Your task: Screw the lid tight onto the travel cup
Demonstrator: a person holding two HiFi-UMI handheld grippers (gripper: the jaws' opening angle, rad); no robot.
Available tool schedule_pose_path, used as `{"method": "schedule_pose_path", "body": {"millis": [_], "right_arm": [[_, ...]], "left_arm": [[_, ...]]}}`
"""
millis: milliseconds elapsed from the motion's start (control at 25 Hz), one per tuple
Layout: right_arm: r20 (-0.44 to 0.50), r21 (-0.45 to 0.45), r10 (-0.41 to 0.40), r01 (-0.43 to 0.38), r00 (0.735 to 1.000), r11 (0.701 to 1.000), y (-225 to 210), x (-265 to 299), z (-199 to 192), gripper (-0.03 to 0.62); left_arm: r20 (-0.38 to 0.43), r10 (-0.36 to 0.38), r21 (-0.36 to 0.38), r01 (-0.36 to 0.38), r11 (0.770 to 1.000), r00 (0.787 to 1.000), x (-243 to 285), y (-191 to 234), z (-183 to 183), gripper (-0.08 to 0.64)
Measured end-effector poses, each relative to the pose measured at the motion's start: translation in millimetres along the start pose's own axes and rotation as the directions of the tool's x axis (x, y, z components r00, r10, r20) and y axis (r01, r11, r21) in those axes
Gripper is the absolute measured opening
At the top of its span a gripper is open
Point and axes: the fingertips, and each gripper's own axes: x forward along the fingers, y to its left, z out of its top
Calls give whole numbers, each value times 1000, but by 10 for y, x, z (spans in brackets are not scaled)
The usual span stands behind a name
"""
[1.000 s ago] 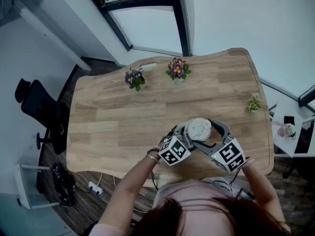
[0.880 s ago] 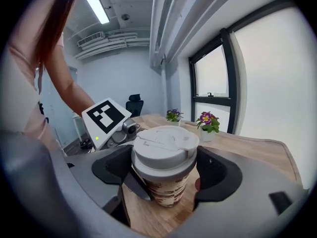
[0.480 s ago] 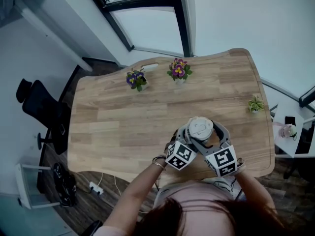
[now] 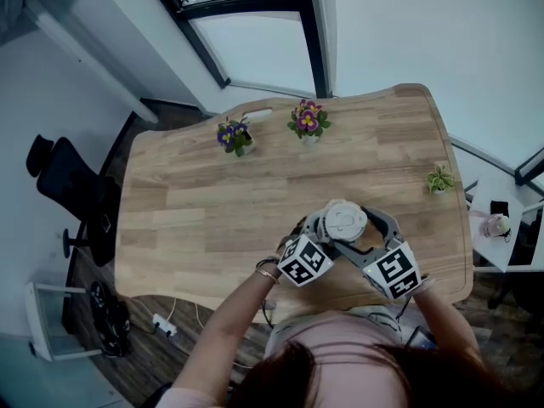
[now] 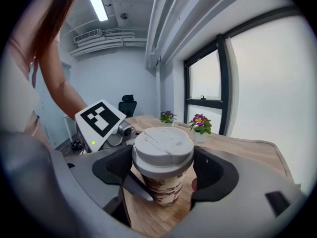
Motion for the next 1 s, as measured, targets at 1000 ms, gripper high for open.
{"method": "schedule_pose_path", "body": {"millis": [1000], "right_arm": [[53,85,-155,150,986,985,-16,-6,80,373]], "left_arm": [[19,123,-72,-121,990,992,5,-5,20,357]]}}
